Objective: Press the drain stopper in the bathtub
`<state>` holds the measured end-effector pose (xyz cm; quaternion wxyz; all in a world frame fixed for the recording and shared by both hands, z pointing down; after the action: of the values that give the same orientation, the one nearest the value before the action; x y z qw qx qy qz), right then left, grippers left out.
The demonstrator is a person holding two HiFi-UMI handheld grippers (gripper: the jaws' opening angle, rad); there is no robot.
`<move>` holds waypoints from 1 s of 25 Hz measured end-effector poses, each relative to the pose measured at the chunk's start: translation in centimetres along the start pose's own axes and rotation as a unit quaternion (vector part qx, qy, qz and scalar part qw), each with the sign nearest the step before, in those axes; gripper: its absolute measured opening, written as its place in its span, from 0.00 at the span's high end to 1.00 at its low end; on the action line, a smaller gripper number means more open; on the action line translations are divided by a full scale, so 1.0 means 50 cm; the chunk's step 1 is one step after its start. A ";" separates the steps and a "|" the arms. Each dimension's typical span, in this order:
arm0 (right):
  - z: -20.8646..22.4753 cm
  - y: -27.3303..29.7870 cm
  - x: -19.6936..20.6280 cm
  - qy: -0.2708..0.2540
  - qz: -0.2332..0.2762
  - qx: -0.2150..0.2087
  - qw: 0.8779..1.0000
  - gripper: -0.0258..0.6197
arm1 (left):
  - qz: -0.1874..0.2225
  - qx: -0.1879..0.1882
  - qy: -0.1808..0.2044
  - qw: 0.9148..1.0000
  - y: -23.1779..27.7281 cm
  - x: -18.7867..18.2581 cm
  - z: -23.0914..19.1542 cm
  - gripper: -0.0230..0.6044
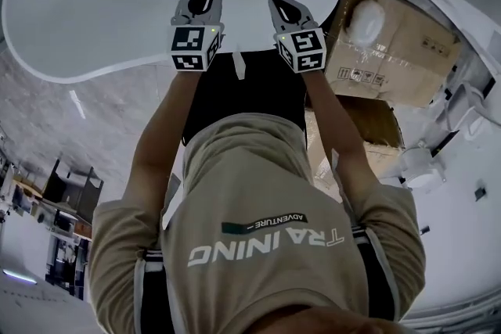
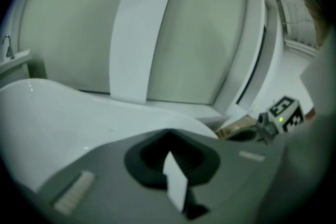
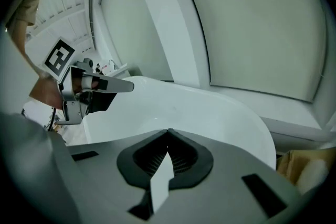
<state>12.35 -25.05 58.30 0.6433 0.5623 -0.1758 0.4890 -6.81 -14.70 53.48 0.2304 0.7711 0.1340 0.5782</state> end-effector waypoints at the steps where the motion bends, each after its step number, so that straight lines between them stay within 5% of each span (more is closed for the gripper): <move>1: 0.009 0.016 0.017 -0.010 -0.008 -0.006 1.000 0.95 | -0.006 -0.004 -0.005 1.000 0.009 0.022 -0.004 0.96; 7: 0.072 0.137 0.126 -0.090 -0.072 -0.030 0.993 0.95 | -0.042 0.001 -0.005 0.999 0.080 0.151 -0.042 0.96; 12: 0.098 0.221 0.189 -0.117 -0.069 -0.028 0.990 0.95 | -0.069 -0.008 0.009 0.998 0.136 0.269 -0.094 0.96; 25: 0.133 0.375 0.362 -0.135 -0.126 -0.019 0.983 0.95 | -0.134 -0.001 -0.006 0.991 0.275 0.497 -0.173 0.96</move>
<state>7.29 -25.26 84.71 0.6807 0.6286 -0.1982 0.3197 -8.52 -13.02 83.06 0.3073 0.7493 0.2338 0.5381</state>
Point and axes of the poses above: the fingertips, and each gripper's own axes: y forward along the fingers, z to its right, x out of its underside, the point moved 10 cm from there along -y, backward along the fingers, and after that the axes turned 8 degrees about z, right-handed, at the moved point
